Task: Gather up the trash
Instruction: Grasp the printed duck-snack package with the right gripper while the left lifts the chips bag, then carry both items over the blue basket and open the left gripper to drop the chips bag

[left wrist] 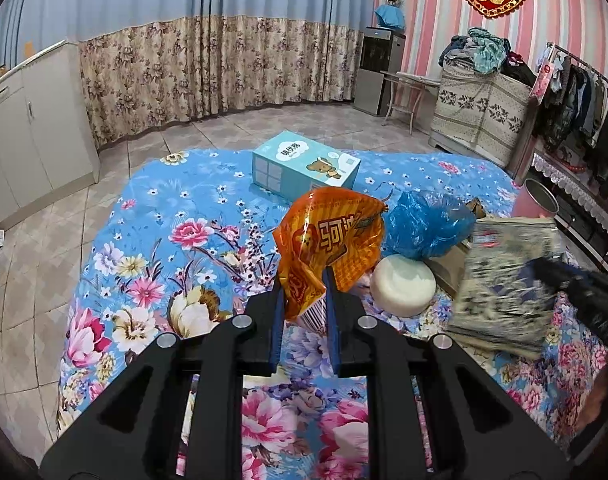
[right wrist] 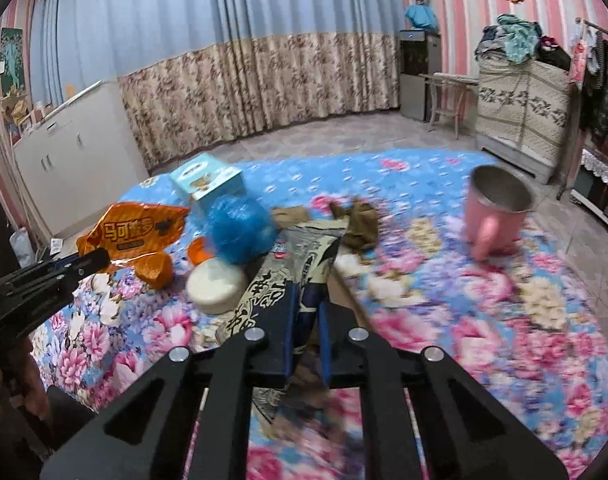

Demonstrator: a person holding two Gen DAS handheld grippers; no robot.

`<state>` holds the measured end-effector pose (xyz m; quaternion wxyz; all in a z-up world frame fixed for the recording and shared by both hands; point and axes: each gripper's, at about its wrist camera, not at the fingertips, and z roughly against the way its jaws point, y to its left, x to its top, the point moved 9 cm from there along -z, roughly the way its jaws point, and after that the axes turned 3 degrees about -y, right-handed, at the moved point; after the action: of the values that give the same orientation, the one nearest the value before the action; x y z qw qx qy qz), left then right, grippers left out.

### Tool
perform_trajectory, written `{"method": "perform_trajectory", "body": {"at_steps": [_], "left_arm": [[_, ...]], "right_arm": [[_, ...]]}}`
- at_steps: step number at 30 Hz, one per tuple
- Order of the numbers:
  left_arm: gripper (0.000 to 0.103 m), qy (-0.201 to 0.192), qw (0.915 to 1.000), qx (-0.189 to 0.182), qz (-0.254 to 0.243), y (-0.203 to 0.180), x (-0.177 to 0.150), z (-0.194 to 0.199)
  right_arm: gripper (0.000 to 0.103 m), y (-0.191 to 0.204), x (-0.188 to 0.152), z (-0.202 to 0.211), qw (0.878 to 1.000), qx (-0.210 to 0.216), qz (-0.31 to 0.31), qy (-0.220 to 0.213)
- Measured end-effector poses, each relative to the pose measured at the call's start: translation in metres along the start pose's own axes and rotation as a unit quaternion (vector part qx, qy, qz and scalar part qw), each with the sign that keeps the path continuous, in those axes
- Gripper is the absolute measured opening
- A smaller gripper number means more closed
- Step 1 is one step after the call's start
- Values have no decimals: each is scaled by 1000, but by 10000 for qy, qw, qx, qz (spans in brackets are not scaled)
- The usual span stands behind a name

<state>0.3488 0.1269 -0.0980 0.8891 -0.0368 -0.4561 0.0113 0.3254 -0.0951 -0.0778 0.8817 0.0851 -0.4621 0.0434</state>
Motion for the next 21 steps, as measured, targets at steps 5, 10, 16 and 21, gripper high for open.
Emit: {"method": "perform_trajectory", "body": {"at_steps": [5, 10, 16, 21], "left_arm": [[16, -119, 9998, 51, -160, -8, 1, 9], [16, -477, 9978, -7, -468, -33, 5, 42], [16, -540, 9962, -322, -598, -83, 7, 56], [16, -461, 9953, -574, -625, -126, 2, 60]], "right_arm": [[11, -42, 0, 33, 9995, -242, -108, -159], [7, -89, 2, 69, 9977, -393, -407, -375], [6, -130, 1, 99, 9953, -493, -616, -561], [6, -161, 1, 124, 9920, -659, -770, -747]]}}
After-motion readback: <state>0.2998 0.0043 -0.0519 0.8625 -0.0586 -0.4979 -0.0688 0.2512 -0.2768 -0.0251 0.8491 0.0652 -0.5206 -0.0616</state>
